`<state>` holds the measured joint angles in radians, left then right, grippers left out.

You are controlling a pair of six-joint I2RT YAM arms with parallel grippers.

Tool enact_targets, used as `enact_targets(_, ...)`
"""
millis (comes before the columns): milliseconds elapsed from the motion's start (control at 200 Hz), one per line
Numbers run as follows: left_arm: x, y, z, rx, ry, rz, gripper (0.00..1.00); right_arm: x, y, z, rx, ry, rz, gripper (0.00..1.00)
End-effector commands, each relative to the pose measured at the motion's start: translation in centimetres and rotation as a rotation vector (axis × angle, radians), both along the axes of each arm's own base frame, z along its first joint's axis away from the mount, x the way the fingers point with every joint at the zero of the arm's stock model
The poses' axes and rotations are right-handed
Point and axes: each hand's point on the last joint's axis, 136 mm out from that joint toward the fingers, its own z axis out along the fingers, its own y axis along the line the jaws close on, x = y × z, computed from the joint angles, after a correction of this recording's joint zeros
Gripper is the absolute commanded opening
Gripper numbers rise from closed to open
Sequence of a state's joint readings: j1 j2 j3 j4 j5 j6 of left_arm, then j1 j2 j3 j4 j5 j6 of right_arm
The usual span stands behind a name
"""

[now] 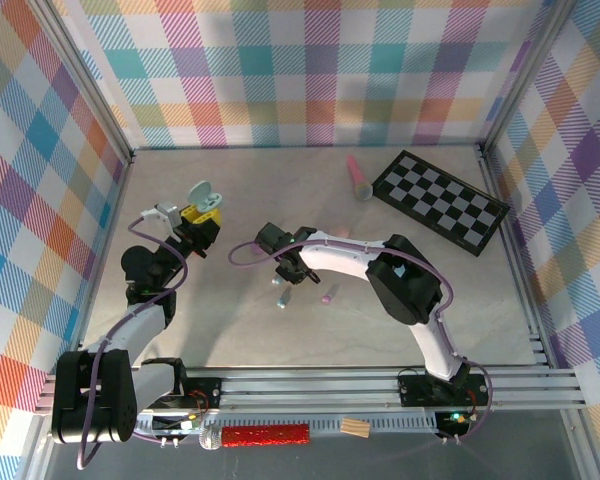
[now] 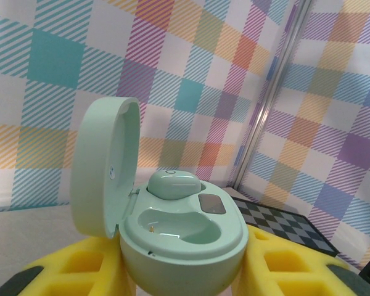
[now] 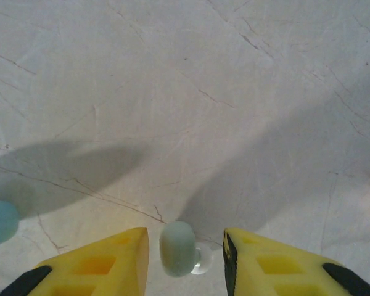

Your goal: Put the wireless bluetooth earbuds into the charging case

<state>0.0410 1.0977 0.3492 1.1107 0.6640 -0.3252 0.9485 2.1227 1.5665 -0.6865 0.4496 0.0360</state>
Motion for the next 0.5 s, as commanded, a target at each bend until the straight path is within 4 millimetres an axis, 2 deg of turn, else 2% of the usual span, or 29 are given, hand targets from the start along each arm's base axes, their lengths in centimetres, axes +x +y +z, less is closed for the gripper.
enact_targets(0,-0.47,0.23,2.28,0.011,-0.078,-0.001,0.37,0.19,0.02,-0.08,-0.035,0.003,0.013,0.36)
enact_targets(495,-0.49,0.01,2.17,0.017,-0.073,-0.017,0.37,0.12,0.32,-0.75,-0.046,0.029,0.01,0.24)
